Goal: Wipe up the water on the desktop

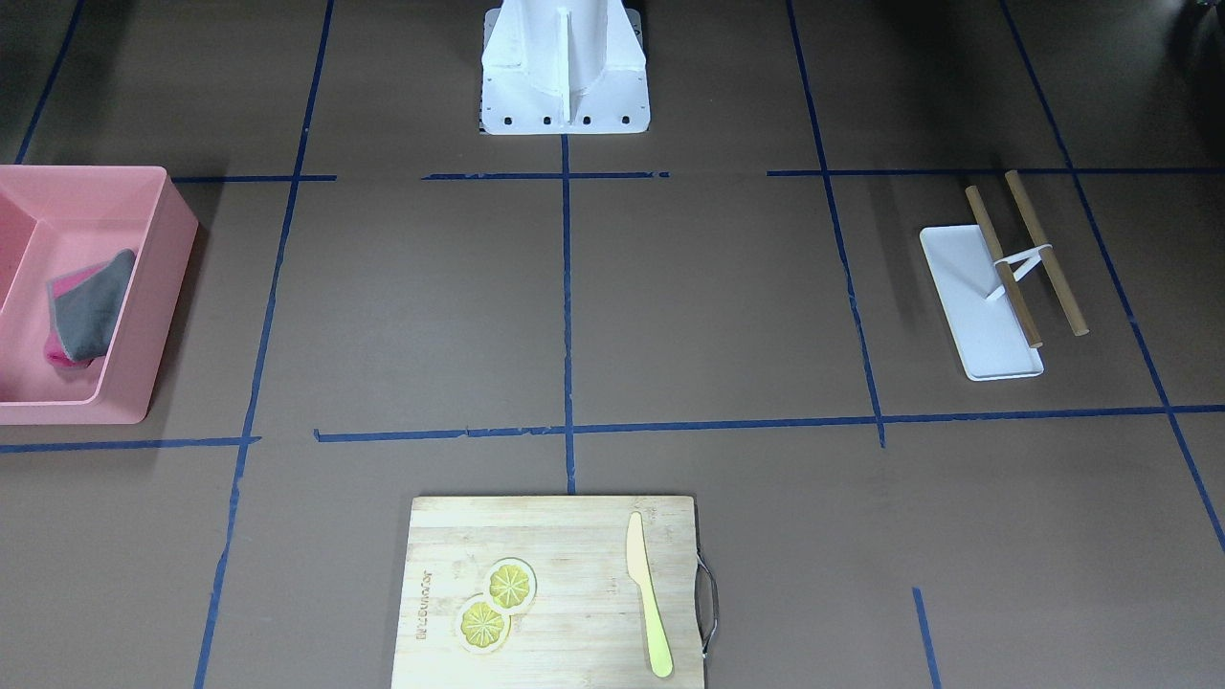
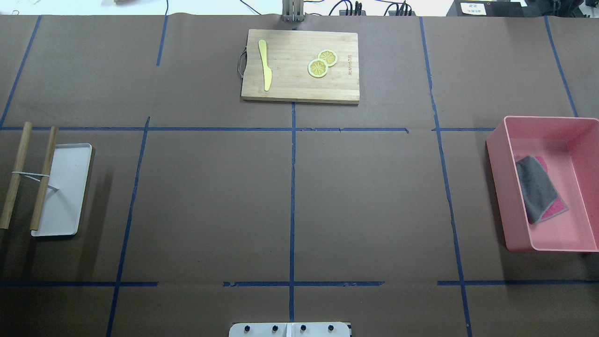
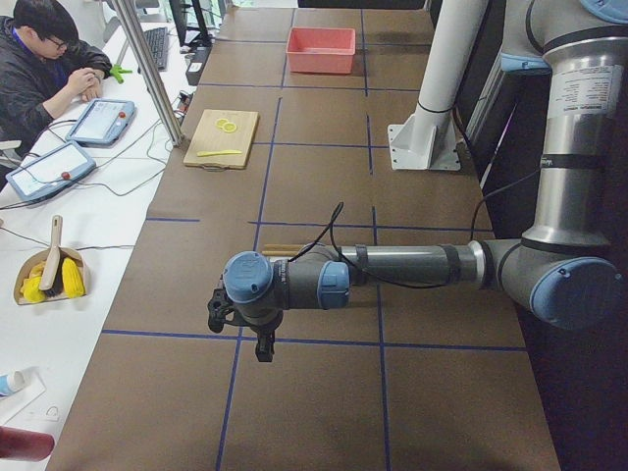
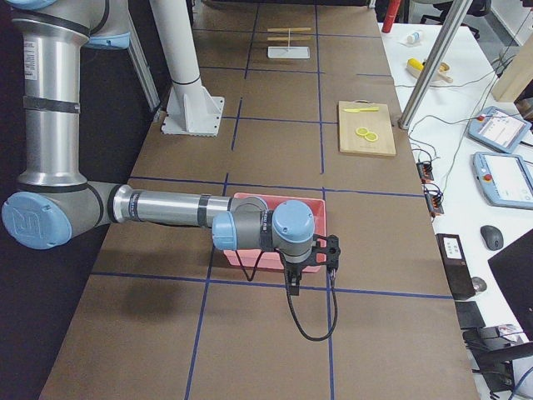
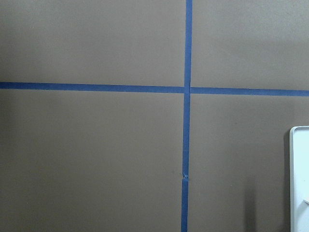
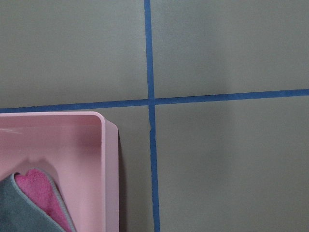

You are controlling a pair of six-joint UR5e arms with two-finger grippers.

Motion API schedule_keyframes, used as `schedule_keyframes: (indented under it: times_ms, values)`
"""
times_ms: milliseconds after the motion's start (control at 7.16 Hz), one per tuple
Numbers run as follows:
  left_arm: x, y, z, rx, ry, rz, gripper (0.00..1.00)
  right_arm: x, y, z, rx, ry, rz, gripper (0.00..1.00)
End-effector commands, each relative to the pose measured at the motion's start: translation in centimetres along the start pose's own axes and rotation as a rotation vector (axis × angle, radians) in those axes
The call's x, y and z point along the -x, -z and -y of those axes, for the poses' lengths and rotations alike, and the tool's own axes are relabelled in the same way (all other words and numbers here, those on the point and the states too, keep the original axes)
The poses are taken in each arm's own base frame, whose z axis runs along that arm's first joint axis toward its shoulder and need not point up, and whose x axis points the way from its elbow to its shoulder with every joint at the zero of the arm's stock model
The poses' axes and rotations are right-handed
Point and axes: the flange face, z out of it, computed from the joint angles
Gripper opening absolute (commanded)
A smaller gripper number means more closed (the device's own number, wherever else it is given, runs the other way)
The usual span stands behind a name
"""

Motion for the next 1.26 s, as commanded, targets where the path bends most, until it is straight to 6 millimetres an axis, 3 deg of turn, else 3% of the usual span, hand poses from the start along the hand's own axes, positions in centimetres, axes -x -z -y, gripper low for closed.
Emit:
schedule_keyframes:
  times_ms: [0,1118]
  values:
    - [0.05,-0.05,0.00,0.001,0.001,0.000,1.00,-0.70,-0.16,-0.14,0.002,0.066,-0.051,1.00]
    - [-0.06,0.05,0.09,-0.001,-0.001,0.000,1.00,-0.53,-0.58,-0.47,0.019,0.044,0.011,1.00]
